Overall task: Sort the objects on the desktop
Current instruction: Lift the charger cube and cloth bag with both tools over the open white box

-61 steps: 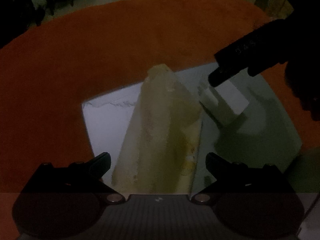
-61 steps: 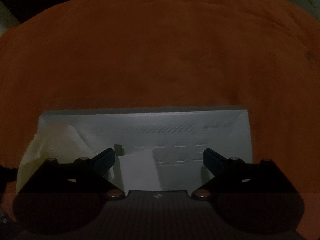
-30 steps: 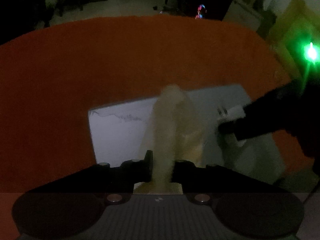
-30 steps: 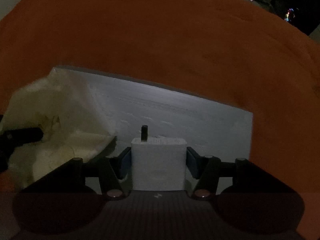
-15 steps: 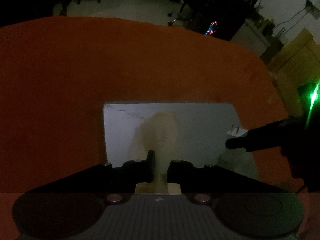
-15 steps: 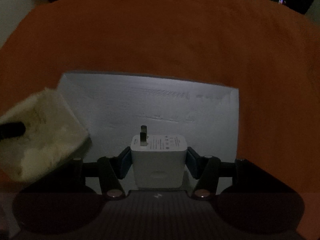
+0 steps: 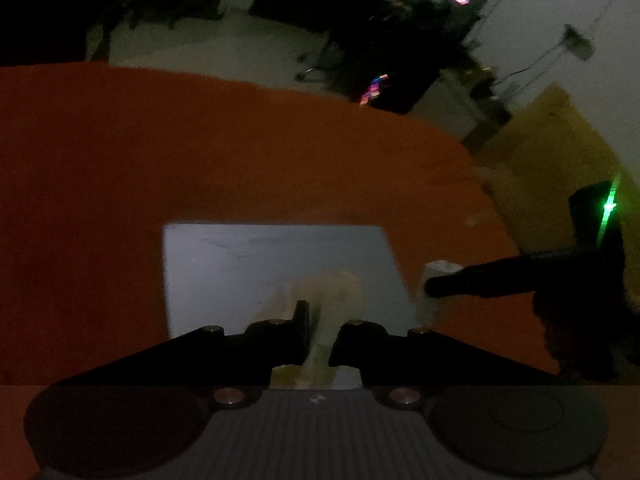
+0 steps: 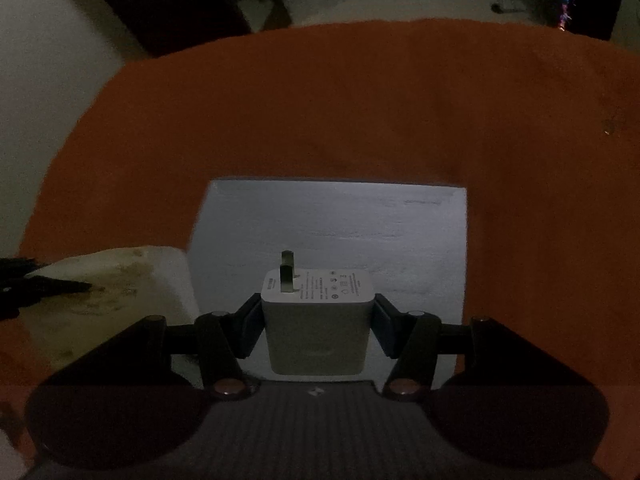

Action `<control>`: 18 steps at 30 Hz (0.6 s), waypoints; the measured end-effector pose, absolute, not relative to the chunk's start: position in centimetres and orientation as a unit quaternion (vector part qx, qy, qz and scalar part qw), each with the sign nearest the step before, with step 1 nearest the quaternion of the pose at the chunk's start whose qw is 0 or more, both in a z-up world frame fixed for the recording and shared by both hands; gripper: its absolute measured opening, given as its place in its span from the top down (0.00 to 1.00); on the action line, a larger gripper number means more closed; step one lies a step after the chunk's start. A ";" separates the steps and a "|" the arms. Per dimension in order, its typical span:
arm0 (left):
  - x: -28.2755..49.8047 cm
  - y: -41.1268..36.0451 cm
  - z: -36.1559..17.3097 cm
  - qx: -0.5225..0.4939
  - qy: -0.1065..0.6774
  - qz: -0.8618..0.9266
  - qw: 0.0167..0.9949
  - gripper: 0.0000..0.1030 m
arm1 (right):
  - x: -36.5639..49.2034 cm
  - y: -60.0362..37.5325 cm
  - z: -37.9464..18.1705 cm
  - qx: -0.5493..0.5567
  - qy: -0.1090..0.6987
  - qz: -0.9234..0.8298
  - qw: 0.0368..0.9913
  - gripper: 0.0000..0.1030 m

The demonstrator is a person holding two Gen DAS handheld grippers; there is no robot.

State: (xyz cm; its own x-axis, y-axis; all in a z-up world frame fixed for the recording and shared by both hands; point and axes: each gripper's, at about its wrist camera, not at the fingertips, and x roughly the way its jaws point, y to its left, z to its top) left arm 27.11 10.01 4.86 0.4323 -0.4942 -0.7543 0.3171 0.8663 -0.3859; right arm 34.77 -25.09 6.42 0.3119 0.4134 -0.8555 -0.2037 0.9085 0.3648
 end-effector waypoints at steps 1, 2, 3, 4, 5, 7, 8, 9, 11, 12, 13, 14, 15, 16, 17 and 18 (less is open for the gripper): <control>26.3 9.9 5.5 -0.091 0.473 -0.251 0.840 0.95 | 33.9 -25.0 6.9 0.092 0.550 0.201 0.805 0.43; 25.5 9.4 6.0 -0.087 0.470 -0.261 0.839 0.95 | 32.9 -25.0 7.4 0.089 0.546 0.211 0.806 0.43; 25.0 8.8 6.2 -0.085 0.471 -0.268 0.836 0.95 | 32.0 -24.9 7.7 0.086 0.545 0.220 0.804 0.43; 24.4 8.2 6.4 -0.083 0.473 -0.275 0.833 0.95 | 31.1 -24.9 8.0 0.083 0.546 0.228 0.802 0.43; 23.6 7.8 6.4 -0.080 0.476 -0.283 0.829 0.95 | 30.1 -24.8 8.1 0.080 0.547 0.235 0.799 0.43; 22.3 6.4 6.1 -0.070 0.478 -0.295 0.825 0.95 | 28.2 -24.2 7.9 0.071 0.556 0.247 0.791 0.43; 21.7 6.0 5.8 -0.063 0.483 -0.300 0.820 0.95 | 27.4 -23.9 7.7 0.066 0.561 0.252 0.786 0.43; 21.1 5.7 5.5 -0.056 0.489 -0.306 0.815 0.95 | 26.6 -23.6 7.3 0.063 0.567 0.256 0.781 0.43; 19.9 5.2 4.7 -0.044 0.504 -0.314 0.803 0.95 | 25.2 -23.1 6.6 0.057 0.580 0.263 0.769 0.43; 19.5 5.0 4.2 -0.038 0.513 -0.315 0.798 0.95 | 24.6 -22.9 6.1 0.054 0.588 0.265 0.763 0.43; 19.0 5.0 3.7 -0.038 0.523 -0.315 0.791 0.95 | 23.9 -22.6 5.6 0.051 0.598 0.267 0.754 0.43; 18.5 4.9 3.2 -0.037 0.532 -0.316 0.785 0.95 | 23.3 -22.4 5.0 0.047 0.607 0.268 0.747 0.43; 18.1 4.8 2.8 -0.036 0.539 -0.316 0.780 0.95 | 22.8 -22.1 4.6 0.043 0.613 0.270 0.741 0.43; 17.8 4.8 2.3 -0.035 0.546 -0.316 0.775 0.95 | 22.2 -21.8 4.1 0.038 0.620 0.271 0.736 0.43; 17.5 4.8 2.0 -0.037 0.553 -0.317 0.770 0.95 | 21.7 -21.6 3.7 0.035 0.626 0.272 0.730 0.43; 17.2 4.9 1.7 -0.039 0.559 -0.318 0.765 0.95 | 21.4 -21.7 3.2 0.033 0.632 0.272 0.725 0.43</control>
State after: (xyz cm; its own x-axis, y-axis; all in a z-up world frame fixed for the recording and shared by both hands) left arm 17.22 4.87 1.71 0.1729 -0.5297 -0.8303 0.4436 0.7946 -0.4145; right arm 21.43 -21.68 3.15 0.0542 0.4363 -0.8982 -0.3520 0.8501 0.3917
